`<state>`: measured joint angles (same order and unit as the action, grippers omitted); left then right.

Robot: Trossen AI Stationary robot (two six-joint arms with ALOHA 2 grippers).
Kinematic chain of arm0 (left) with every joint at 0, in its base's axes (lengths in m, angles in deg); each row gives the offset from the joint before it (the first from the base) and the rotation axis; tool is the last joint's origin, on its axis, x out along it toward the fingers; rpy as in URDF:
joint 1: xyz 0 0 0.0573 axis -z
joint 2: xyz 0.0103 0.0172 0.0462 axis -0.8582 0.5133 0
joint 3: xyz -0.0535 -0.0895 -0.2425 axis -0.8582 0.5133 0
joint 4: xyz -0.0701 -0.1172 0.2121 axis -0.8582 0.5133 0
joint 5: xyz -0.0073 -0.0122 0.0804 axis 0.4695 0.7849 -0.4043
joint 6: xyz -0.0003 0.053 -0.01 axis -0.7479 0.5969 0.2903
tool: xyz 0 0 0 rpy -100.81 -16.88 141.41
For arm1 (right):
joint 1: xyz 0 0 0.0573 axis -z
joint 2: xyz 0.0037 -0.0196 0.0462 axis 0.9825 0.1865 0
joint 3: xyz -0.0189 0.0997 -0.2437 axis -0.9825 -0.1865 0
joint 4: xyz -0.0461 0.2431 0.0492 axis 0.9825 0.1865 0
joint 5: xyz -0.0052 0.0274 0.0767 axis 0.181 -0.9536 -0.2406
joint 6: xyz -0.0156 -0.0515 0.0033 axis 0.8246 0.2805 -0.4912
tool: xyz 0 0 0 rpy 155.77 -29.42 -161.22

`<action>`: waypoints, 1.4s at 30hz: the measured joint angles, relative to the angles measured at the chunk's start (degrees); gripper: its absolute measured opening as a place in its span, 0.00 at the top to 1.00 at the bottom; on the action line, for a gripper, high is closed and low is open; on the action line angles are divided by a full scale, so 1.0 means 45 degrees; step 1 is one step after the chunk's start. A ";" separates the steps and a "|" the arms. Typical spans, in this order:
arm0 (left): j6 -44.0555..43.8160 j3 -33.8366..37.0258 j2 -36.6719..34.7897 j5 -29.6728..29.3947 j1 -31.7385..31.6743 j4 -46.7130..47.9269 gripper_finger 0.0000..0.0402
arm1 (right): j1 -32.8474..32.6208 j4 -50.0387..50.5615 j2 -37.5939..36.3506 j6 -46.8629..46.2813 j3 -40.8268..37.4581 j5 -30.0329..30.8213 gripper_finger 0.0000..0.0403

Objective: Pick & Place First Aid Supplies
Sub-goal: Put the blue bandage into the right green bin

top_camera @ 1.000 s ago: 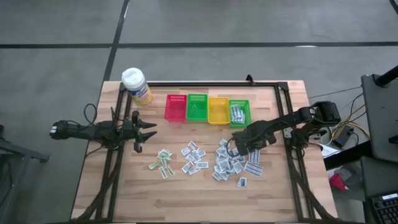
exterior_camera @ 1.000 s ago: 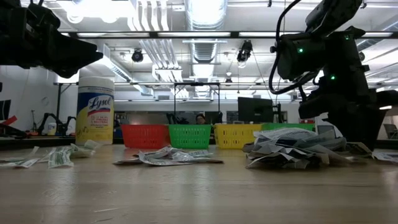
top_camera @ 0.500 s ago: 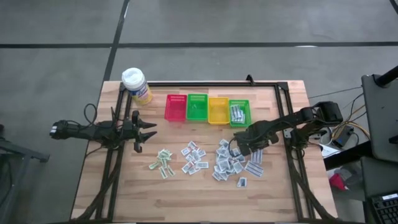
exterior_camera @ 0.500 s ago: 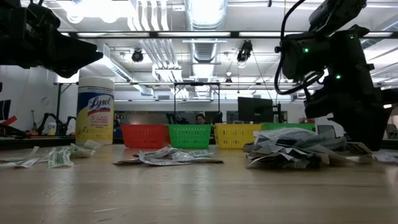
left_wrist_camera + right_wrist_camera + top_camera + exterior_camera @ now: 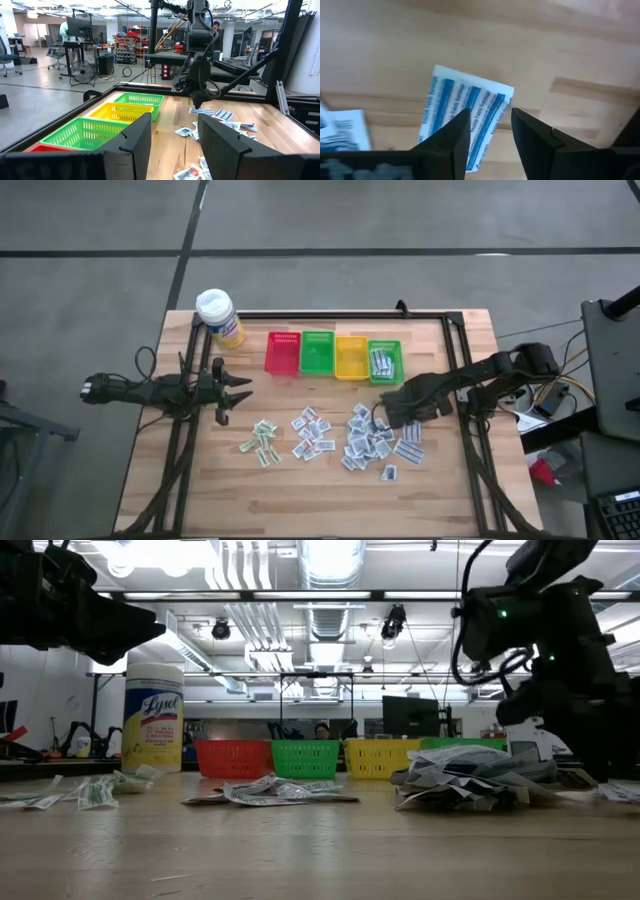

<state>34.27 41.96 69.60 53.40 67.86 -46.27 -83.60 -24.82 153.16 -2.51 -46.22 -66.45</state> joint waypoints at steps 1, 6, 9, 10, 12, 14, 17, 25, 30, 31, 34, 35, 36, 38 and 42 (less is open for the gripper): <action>0.0000 0.0000 0.0000 0.0000 -0.0003 0.0000 0.61 | -0.0034 -0.0105 0.0050 -0.0109 -0.0142 -0.0130 0.65; 0.0010 0.0000 0.0029 -0.0001 0.0001 0.0003 0.61 | -0.0114 -0.1019 0.0013 -0.0578 -0.0890 -0.0252 0.65; 0.0035 0.0000 0.0077 -0.0004 0.0002 0.0005 0.61 | -0.0107 -0.1716 -0.0033 -0.0573 -0.1242 -0.0306 0.65; 0.0044 0.0000 0.0083 0.0000 0.0002 0.0005 0.61 | -0.0107 -0.1863 -0.0036 -0.0585 -0.1291 -0.0320 0.66; 0.0049 0.0000 0.0083 -0.0005 0.0002 0.0005 0.61 | -0.0104 -0.2003 -0.0036 -0.0602 -0.1380 -0.0338 0.67; 0.0049 0.0000 0.0087 -0.0003 -0.0003 0.0005 0.61 | -0.0104 -0.2052 -0.0036 -0.0607 -0.1381 -0.0339 0.69; 0.0049 0.0000 0.0087 -0.0003 -0.0001 0.0005 0.61 | -0.0104 -0.2113 -0.0036 -0.0607 -0.1386 -0.0327 0.72; 0.0049 0.0000 0.0087 -0.0003 0.0002 0.0005 0.61 | -0.0115 -0.2176 -0.0031 -0.0804 -0.1391 -0.0141 0.83; 0.0049 0.0000 0.0087 0.0000 -0.0003 0.0005 0.61 | -0.0124 -0.2190 -0.0031 -0.1171 -0.1391 0.0025 0.88; 0.0049 0.0000 0.0087 -0.0005 -0.0002 0.0005 0.61 | -0.0124 -0.2177 -0.0031 -0.1230 -0.1386 0.0039 0.89; 0.0051 0.0000 0.0087 -0.0002 0.0000 0.0005 0.61 | -0.0119 -0.2148 -0.0031 -0.1270 -0.1386 0.0069 0.92; 0.0049 0.0000 0.0087 0.0000 0.0001 0.0005 0.61 | -0.0119 -0.2139 -0.0031 -0.1272 -0.1388 0.0089 0.92; 0.0049 0.0000 0.0087 0.0000 0.0002 0.0005 0.61 | -0.0121 -0.2132 -0.0031 -0.1272 -0.1387 0.0108 0.93; 0.0058 0.0000 0.0087 -0.0005 -0.0003 0.0005 0.61 | -0.0119 -0.2113 -0.0031 -0.1272 -0.1389 0.0124 0.94; 0.0058 0.0000 0.0087 -0.0005 -0.0001 0.0005 0.61 | -0.0119 -0.1977 -0.0133 -0.1272 -0.1386 0.0166 0.97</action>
<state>34.53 41.96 69.99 53.38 67.85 -46.25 -84.14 -33.71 152.56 -8.23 -52.45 -65.71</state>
